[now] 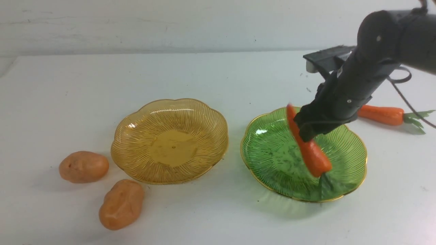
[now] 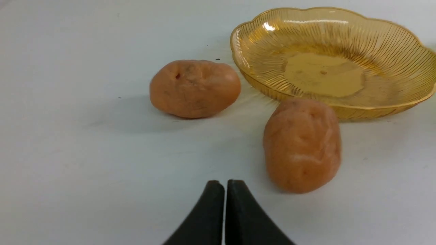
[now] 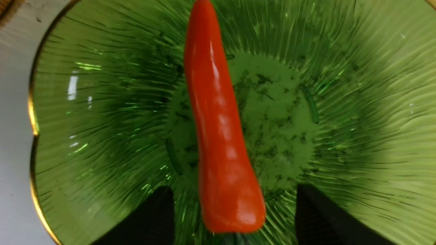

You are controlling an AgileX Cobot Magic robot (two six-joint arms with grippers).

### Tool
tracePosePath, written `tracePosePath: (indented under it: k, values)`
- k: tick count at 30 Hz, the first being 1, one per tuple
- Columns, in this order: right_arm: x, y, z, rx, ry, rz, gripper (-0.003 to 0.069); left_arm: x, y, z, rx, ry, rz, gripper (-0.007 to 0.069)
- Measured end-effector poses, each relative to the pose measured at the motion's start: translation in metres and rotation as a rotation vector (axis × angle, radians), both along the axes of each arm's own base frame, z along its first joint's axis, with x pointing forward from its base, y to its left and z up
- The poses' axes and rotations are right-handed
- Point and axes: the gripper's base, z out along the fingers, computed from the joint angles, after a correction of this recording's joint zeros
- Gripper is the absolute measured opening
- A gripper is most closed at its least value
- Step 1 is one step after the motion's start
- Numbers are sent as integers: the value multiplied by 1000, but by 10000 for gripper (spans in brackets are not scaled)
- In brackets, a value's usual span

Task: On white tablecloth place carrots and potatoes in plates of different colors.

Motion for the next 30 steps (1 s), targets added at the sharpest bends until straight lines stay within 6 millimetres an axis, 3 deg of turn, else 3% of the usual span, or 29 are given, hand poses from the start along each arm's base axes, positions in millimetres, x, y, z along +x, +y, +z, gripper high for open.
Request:
tracePosePath:
  k: [5, 9, 12, 14, 16, 17, 18, 20, 23, 26, 28, 30]
  values:
    - [5, -3, 15, -34, -11, -46, 596, 0, -6, 4, -316, -6, 19, 0]
    - [11, -8, 38, -91, -56, -45, 617, 0, -10, 7, -484, -6, 19, 0]
    - [21, -24, 58, -176, -140, -60, 510, 0, -11, 8, -533, -4, 18, 0]
    - [31, -46, 64, -207, -168, -110, 345, 0, -11, 8, -546, -3, 17, 0]
    - [43, -73, 59, -224, -168, -173, 162, 0, -12, 8, -558, -2, 17, 0]
    - [43, -73, 57, -225, -165, -172, 146, 0, -12, 8, -559, -2, 17, 0]
    - [57, -101, 40, -229, -157, -231, 42, 0, -12, 8, -563, -2, 16, 0]
    - [66, -120, 26, -234, -147, -268, 19, 0, -12, 8, -568, -2, 16, 0]
    - [82, -145, -4, -241, -123, -313, 58, 0, -12, 8, -585, -1, 15, 0]
    - [93, -154, -20, -245, -134, -307, 178, 0, -12, 8, -589, 0, 15, 0]
    - [101, -154, -30, -249, -149, -276, 293, 0, -13, 8, -591, 0, 15, 0]
    - [109, -151, -43, -235, -171, -220, 468, 0, -13, 8, -585, 1, 13, 0]
